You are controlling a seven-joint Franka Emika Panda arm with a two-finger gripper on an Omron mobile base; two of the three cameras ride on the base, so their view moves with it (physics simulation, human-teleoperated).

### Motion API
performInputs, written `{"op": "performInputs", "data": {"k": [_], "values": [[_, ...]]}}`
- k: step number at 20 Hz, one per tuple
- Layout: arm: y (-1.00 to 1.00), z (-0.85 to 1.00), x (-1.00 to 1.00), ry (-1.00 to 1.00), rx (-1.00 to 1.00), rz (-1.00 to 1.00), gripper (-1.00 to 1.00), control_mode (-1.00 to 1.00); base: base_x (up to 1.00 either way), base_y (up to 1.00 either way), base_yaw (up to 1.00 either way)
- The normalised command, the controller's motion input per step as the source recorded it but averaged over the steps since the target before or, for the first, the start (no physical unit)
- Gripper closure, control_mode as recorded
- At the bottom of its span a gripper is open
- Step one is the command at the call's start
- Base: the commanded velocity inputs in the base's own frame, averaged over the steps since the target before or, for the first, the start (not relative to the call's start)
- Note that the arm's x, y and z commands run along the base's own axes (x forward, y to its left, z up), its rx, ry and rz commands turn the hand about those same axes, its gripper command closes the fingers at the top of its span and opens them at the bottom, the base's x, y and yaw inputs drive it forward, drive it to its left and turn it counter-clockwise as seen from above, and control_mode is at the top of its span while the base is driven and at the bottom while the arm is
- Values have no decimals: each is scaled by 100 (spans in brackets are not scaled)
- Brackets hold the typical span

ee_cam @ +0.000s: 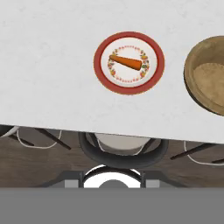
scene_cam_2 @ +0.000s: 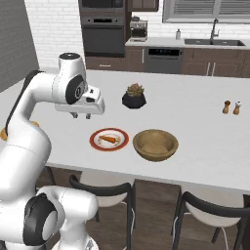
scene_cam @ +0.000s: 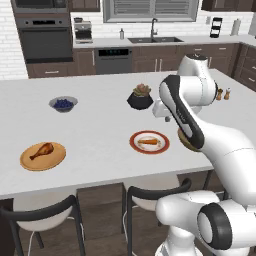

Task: Pick the chicken drumstick and carrot from their plates and place them in the bowl. Then put the bowl in the fridge.

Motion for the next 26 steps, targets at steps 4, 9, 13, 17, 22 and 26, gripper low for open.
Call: {"op": "performInputs", "data": {"k": [4, 9, 13, 17, 22, 26], "values": [[-19, -16, 0, 0, 0, 4, -100, -100, 0, 0, 0], [-6, -42, 21, 12, -10, 21, -100, -100, 0, 0, 0], [1, -34, 6, 7, 0, 24, -100, -100, 0, 0, 0], [9, -33, 37, 10, -2, 26, -100, -100, 0, 0, 0], [-10, -25, 59, 15, -1, 29, -100, -100, 0, 0, 0], [-18, -11, 63, 23, 0, 7, -100, -100, 0, 0, 0]]}}
